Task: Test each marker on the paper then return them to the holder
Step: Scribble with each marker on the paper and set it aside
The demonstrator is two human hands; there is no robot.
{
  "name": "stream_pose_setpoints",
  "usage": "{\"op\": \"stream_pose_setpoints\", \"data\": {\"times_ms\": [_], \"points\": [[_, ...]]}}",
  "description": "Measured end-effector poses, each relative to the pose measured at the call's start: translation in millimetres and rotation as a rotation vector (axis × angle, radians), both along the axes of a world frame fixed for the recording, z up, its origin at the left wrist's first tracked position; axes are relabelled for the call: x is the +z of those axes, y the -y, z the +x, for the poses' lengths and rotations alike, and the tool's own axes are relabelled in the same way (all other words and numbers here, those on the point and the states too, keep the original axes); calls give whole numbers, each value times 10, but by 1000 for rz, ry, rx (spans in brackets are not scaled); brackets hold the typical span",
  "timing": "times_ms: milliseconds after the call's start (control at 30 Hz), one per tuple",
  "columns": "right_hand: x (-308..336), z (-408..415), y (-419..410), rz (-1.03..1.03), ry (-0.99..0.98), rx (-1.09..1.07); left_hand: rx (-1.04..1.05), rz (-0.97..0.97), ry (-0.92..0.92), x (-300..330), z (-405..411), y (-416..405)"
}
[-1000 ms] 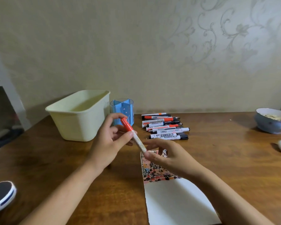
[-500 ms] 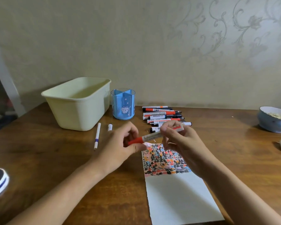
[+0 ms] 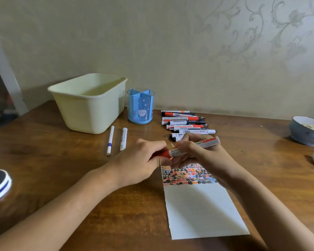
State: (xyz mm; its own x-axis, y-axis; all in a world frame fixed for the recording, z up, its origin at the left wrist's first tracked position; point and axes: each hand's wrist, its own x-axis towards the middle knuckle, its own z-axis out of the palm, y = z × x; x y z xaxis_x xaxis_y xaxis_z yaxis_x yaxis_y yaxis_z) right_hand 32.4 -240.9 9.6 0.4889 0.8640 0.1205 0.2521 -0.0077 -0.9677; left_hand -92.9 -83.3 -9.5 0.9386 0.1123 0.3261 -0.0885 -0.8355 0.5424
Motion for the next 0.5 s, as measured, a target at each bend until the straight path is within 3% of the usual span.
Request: {"op": "stream_pose_setpoints", "data": {"times_ms": [167, 333, 500], "points": [[61, 50, 53, 32, -6, 33, -62, -83, -114, 79, -27, -1], [147, 477, 348, 194, -114, -243, 46, -157, -51, 161, -121, -298], [37, 448, 293, 20, -37, -221, 100, 71, -187, 19, -75, -189]]}}
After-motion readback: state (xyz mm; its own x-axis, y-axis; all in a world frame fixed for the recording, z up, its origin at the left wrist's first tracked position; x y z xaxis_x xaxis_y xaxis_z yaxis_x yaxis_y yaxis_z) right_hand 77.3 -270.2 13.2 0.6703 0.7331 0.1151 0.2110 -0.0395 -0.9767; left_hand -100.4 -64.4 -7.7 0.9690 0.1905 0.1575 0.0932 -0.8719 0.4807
